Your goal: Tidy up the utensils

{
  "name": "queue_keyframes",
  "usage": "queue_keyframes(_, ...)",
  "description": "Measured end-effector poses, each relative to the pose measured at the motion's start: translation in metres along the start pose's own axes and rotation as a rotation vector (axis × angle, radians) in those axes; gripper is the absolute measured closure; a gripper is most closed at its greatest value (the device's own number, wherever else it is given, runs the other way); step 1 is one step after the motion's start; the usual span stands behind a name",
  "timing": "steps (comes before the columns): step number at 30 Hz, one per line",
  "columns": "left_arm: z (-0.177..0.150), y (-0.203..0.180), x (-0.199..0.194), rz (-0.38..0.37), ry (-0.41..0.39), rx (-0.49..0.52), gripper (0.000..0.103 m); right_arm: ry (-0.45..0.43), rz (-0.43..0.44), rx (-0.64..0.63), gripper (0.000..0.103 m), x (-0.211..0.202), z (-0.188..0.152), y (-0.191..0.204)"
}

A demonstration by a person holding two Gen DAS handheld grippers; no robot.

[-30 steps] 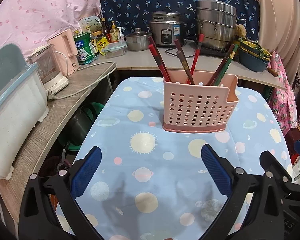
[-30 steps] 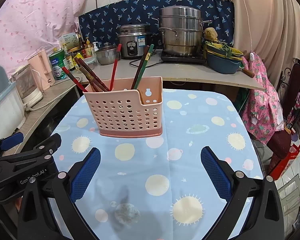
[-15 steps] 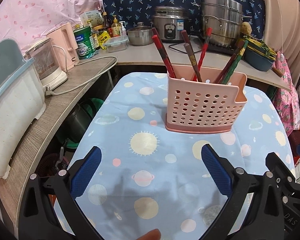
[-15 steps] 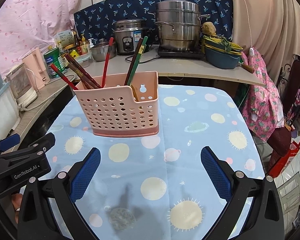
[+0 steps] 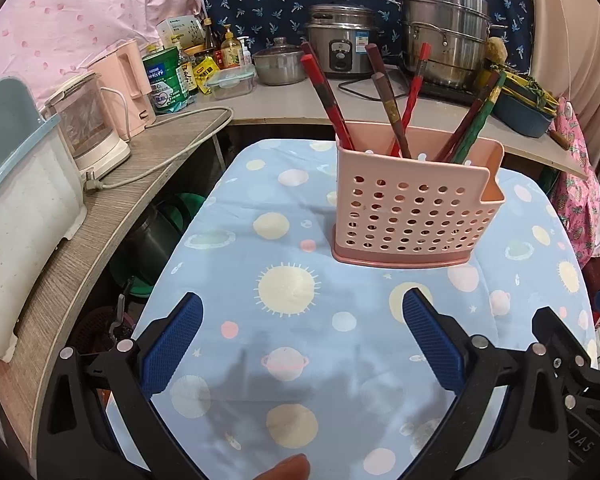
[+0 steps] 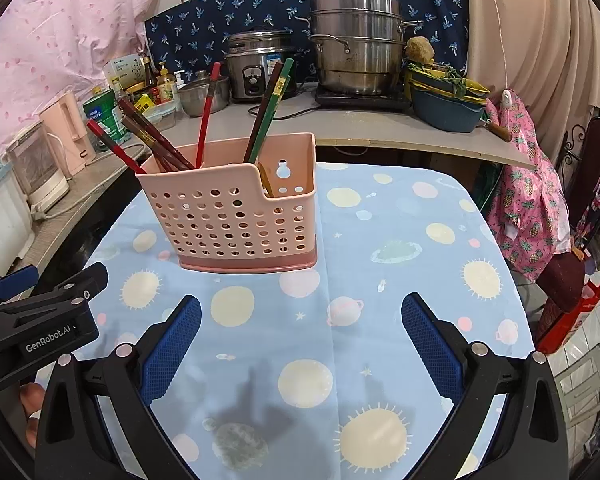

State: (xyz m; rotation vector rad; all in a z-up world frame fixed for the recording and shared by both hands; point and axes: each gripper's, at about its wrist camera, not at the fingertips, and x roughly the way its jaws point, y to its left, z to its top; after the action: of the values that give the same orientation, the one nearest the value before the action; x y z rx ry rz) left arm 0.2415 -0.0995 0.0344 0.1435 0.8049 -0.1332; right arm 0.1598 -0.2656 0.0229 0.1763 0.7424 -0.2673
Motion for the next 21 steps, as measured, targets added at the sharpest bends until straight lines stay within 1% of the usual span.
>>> queue_keyframes(6,0.001,-0.002,0.004,0.011,-0.002,0.01,0.007,0.008,0.002,-0.001,0.006,0.005,0.001,0.0)
queue_keyframes(18,0.003,-0.005,0.016,0.009,0.006,0.029,0.007,0.016,0.003,-0.002,0.006,0.014,0.002,0.0)
queue_keyframes(21,0.003,-0.004,0.02,0.017,0.015,0.019,0.007,0.019,0.002,0.001,0.006,0.018,0.003,0.0)
